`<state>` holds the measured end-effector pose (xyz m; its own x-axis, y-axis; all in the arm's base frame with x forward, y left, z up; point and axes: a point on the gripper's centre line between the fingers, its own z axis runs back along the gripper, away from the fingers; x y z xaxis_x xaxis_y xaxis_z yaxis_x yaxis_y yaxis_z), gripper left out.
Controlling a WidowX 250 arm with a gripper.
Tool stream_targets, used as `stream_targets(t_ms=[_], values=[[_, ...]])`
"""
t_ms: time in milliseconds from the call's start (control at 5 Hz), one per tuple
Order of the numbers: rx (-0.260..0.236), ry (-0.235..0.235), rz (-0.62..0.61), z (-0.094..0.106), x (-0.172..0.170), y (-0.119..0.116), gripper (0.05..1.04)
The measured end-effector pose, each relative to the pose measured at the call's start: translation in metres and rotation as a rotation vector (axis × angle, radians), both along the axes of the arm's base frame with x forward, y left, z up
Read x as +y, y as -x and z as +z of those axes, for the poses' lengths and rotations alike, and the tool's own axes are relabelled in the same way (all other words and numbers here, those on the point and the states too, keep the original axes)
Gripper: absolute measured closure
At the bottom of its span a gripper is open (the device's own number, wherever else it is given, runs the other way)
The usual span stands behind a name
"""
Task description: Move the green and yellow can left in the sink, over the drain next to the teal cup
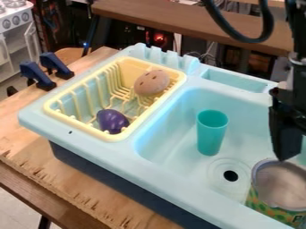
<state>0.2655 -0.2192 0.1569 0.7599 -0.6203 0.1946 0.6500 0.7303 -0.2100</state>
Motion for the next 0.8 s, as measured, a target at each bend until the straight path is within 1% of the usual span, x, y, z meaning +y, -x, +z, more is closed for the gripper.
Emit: stream_targets(t_ms=[200, 400, 600, 800], values=[[0.034, -0.023, 0.027, -0.007, -0.003, 0.004, 0.081], [0.079, 0.012, 0.061, -0.016, 0.002, 0.002, 0.081], [0.115, 0.030, 0.100, -0.021, 0.010, -0.003, 0.081], [0.139, 0.021, 0.112, -0.023, 0.015, -0.003, 0.081]])
